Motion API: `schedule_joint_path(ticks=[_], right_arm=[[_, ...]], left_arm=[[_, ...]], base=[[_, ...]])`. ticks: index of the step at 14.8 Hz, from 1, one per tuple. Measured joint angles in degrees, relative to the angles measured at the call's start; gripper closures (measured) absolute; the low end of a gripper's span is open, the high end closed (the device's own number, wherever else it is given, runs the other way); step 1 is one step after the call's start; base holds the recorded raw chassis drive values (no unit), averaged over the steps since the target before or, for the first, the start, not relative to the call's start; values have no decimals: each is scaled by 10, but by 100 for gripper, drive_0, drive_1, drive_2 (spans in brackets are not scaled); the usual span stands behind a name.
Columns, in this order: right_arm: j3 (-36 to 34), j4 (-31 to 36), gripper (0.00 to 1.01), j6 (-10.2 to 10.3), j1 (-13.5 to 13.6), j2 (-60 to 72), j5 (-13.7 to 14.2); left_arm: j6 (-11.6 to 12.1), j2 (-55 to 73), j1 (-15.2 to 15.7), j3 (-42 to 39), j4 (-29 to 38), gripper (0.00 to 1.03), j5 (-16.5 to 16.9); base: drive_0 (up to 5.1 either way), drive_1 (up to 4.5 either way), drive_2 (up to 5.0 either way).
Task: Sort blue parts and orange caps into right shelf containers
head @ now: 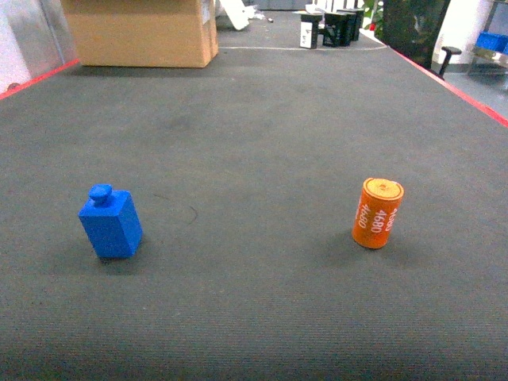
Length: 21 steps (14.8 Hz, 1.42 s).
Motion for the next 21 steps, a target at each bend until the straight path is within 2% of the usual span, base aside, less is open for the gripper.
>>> schedule_joint_path(ticks=[6,7,8,9,10,11,12,13,14,17,21], right_arm=[[0,0,3,0,0,0,0],[1,1,3,-3,15,12,40],[3,58,3,-2,71,76,119],[23,158,3,-3,141,204,171],[57,265,3,-3,174,330,186],[106,361,3,-2,191,457,184],[150,423,3,-2,200,555,180],[217,470,3,1,206,699,172],[261,475,3,5,205,805,170],[334,475,3,24,191,922,150],[391,470,3,56,187,1017,147]], left_arm=[[0,0,0,0,0,5,0],[-8,13,-20,11,-37,5,-58],[-21,98,-84,26,-11,5,-176],[-26,194,-101,40,67,5,-231],[-24,321,-73,57,190,5,-263],[-10,443,-71,89,301,5,-249],[4,546,-84,127,384,5,-233],[13,705,-100,191,475,5,-224],[10,824,-111,246,507,5,-224],[-3,958,-130,324,507,5,-215],[-17,1019,-125,360,513,5,-204]], base=[[0,0,0],[0,0,0],[0,0,0],[0,0,0],[0,0,0],[0,0,0],[0,0,0],[0,0,0],[0,0,0],[0,0,0],[0,0,0]])
